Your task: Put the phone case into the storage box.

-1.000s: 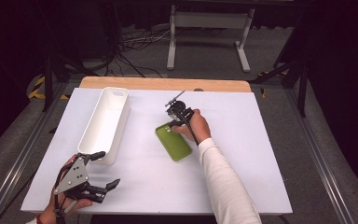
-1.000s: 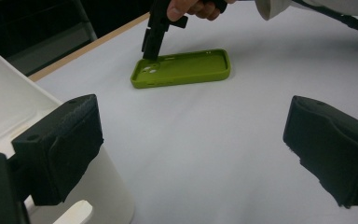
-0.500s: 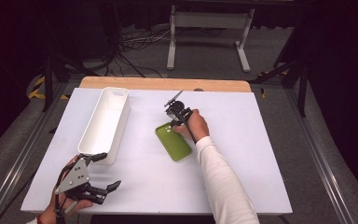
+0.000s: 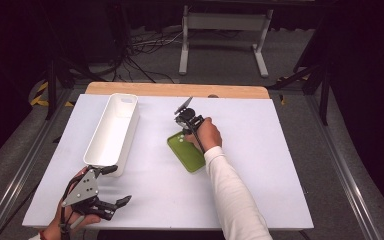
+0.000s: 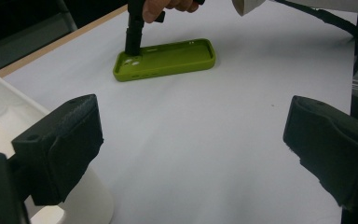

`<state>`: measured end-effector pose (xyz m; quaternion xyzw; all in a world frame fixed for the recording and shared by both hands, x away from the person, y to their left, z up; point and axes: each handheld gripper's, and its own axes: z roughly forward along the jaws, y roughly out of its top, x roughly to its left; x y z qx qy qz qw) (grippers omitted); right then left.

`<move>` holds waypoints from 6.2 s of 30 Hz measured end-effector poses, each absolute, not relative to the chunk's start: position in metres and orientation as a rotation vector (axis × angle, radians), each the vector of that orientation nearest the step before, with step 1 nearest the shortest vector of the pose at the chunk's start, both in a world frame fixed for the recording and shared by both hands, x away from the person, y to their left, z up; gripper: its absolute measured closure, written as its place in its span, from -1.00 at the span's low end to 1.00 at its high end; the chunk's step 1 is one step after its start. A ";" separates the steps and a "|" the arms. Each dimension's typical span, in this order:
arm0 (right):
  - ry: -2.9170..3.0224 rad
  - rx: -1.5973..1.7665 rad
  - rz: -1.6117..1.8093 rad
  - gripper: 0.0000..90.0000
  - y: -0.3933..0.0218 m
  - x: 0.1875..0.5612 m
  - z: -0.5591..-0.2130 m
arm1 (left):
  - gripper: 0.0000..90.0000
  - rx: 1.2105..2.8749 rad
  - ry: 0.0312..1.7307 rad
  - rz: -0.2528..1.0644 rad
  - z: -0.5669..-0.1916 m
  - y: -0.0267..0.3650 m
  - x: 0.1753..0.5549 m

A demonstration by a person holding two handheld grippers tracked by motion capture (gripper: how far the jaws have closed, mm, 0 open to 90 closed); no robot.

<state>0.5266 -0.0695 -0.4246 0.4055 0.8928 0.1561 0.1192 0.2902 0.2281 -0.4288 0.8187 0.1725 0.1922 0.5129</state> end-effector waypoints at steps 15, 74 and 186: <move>2.587 1.209 0.533 0.98 -0.072 0.521 -0.426 | -0.89 1.958 0.423 0.470 -0.427 0.230 0.290; 2.029 1.026 1.237 0.98 -0.133 0.409 -0.367 | -0.79 1.822 0.543 0.533 -0.411 0.217 0.290; 1.900 0.657 1.386 0.32 -0.134 0.326 -0.369 | 0.74 1.713 0.615 0.494 -0.376 0.140 0.346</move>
